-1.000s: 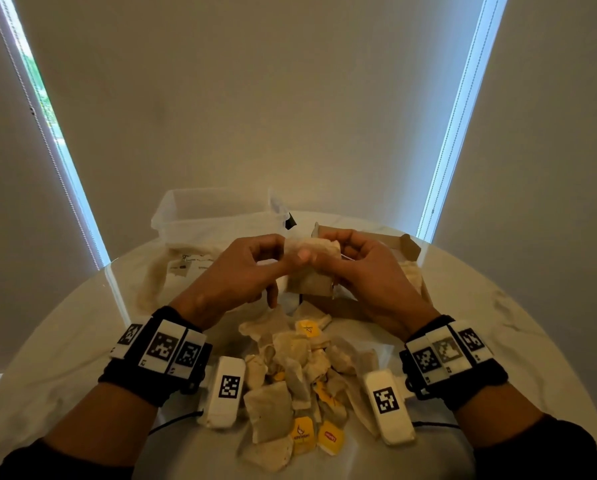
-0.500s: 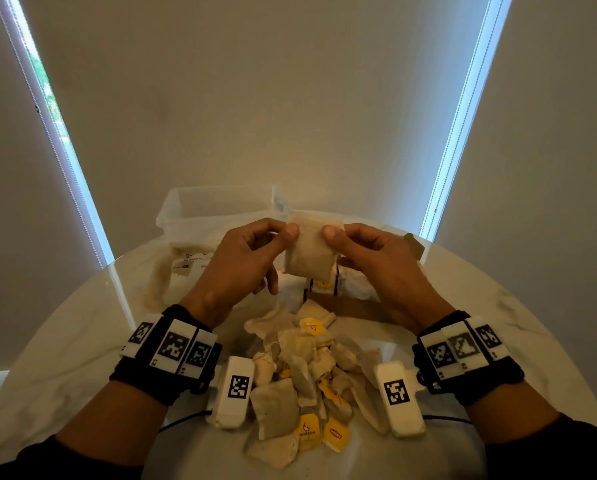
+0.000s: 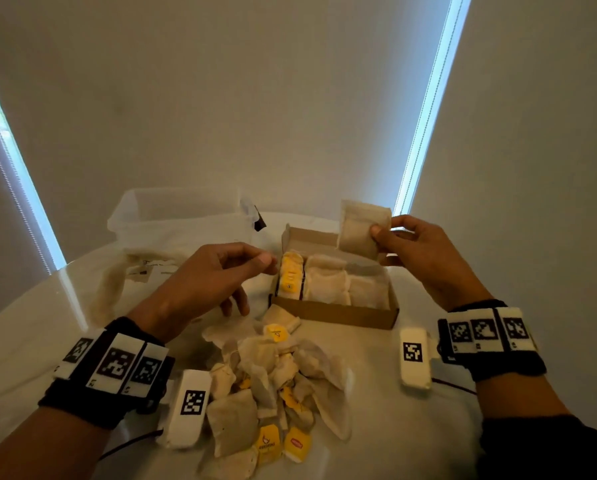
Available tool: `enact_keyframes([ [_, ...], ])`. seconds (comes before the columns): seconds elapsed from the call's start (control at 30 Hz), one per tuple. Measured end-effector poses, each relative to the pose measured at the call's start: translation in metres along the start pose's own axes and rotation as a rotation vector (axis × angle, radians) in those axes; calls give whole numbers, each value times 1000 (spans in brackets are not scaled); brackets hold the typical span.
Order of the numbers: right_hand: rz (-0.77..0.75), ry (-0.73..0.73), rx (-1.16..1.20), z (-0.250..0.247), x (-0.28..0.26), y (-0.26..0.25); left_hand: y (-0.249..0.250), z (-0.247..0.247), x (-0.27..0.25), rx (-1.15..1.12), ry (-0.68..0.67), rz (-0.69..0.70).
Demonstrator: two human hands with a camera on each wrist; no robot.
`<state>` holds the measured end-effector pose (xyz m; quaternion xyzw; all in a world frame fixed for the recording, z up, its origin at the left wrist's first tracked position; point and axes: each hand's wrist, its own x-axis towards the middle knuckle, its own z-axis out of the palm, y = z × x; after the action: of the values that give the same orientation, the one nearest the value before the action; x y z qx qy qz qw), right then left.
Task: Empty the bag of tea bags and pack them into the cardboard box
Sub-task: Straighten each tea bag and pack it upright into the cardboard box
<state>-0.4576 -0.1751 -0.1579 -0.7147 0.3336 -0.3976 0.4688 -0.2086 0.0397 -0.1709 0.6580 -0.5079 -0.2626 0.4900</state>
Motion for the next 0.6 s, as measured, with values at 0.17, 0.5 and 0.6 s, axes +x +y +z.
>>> enact_keyframes([
  [0.17,100,2,-57,-14,7,25,-1,1,1,63,-74,-45],
  [0.5,203,-220,-358,-18,-4,15,-5,-2,3,93,-100,-62],
  [0.6,192,-192,-377,-17,-3,15,-4,-3,3,108,-108,-48],
])
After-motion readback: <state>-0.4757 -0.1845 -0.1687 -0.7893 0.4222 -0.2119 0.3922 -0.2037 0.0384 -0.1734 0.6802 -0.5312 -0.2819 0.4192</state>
